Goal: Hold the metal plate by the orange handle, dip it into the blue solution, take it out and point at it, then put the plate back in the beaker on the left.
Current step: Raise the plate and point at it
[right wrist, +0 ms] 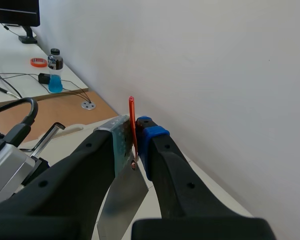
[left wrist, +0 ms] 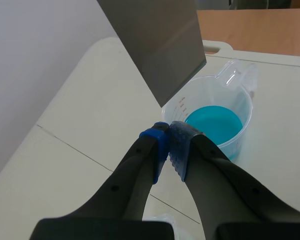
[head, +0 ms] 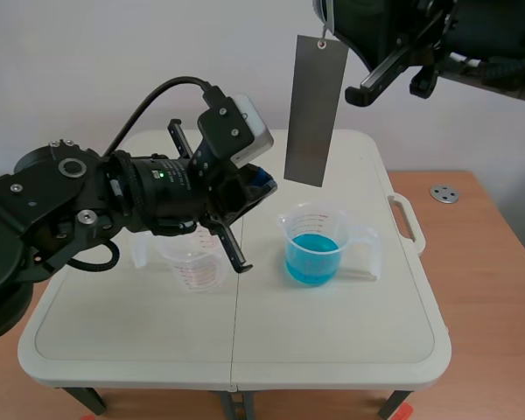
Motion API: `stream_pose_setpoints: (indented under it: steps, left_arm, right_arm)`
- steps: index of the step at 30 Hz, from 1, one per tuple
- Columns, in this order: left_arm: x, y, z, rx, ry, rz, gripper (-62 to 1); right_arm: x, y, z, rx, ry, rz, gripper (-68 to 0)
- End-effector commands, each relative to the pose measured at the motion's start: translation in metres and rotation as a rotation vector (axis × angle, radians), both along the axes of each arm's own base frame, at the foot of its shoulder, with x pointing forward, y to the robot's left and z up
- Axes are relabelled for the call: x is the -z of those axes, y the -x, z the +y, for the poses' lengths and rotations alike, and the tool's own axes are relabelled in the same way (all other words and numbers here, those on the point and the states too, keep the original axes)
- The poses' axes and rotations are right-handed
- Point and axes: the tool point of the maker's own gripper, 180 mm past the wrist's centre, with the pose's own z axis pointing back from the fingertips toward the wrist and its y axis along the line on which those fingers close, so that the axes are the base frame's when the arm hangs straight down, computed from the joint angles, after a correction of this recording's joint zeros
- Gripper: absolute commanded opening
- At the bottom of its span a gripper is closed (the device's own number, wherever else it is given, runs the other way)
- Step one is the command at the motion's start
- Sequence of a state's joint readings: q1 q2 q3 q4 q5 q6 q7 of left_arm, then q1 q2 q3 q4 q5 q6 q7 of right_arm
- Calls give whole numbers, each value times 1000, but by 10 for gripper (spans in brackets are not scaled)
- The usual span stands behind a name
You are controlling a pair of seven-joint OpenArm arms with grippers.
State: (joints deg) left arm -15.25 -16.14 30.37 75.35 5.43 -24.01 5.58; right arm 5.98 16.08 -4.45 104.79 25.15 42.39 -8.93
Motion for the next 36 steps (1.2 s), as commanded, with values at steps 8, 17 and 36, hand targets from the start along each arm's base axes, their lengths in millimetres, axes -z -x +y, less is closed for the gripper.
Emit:
stream_pose_setpoints:
  steps: [8, 17, 36]
  left_arm:
    - [-20, -5, -5, 9, 45, -60, -584]
    - [-21, -3, -7, 18, 55, -63, -584]
    - [-13, 16, 43, -104, 33, -59, -584]
  right_arm:
    - [-15, 1, -4, 0, -17, -44, -662]
    - [-15, 1, -4, 0, -17, -44, -662]
    - [-15, 1, -4, -2, -20, -44, -662]
